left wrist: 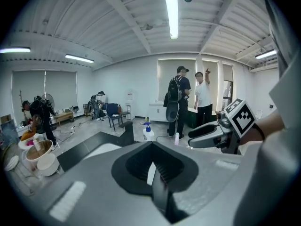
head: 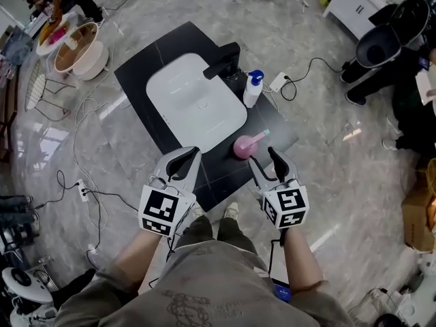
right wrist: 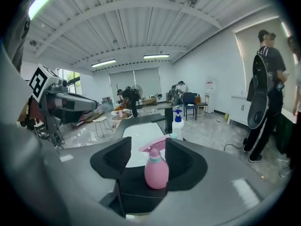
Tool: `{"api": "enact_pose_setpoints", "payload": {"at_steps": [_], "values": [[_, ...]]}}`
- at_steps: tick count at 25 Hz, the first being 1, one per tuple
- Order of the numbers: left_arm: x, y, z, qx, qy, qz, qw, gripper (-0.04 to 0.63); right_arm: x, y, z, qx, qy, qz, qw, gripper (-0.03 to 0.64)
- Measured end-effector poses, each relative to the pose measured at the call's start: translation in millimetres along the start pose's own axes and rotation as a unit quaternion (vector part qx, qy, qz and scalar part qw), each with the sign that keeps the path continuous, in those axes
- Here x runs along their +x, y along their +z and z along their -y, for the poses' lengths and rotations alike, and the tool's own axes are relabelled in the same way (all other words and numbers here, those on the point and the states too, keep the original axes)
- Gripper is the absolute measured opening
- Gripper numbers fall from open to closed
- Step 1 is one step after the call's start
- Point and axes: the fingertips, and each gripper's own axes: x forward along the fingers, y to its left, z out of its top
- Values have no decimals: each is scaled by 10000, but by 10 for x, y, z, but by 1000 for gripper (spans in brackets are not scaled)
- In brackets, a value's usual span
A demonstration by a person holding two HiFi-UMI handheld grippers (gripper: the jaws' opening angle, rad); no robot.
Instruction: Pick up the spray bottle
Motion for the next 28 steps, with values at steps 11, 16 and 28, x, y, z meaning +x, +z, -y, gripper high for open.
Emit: {"api": "enact_pose_setpoints", "payload": {"at_steps": [11,16,28], "values": [[155,-467,-107,-381,-137,-456,9981,0,673,-642,45,-270,-22,-782,9966,284],[127,-651,-192,-432,-66,-612,9972,0,846,-626,45,-335,-185,-697,9968,285],[-21,-861,-353,-558,88,-737,9957,0,973,-496,124,-443,-522,-737,9949,187]]}}
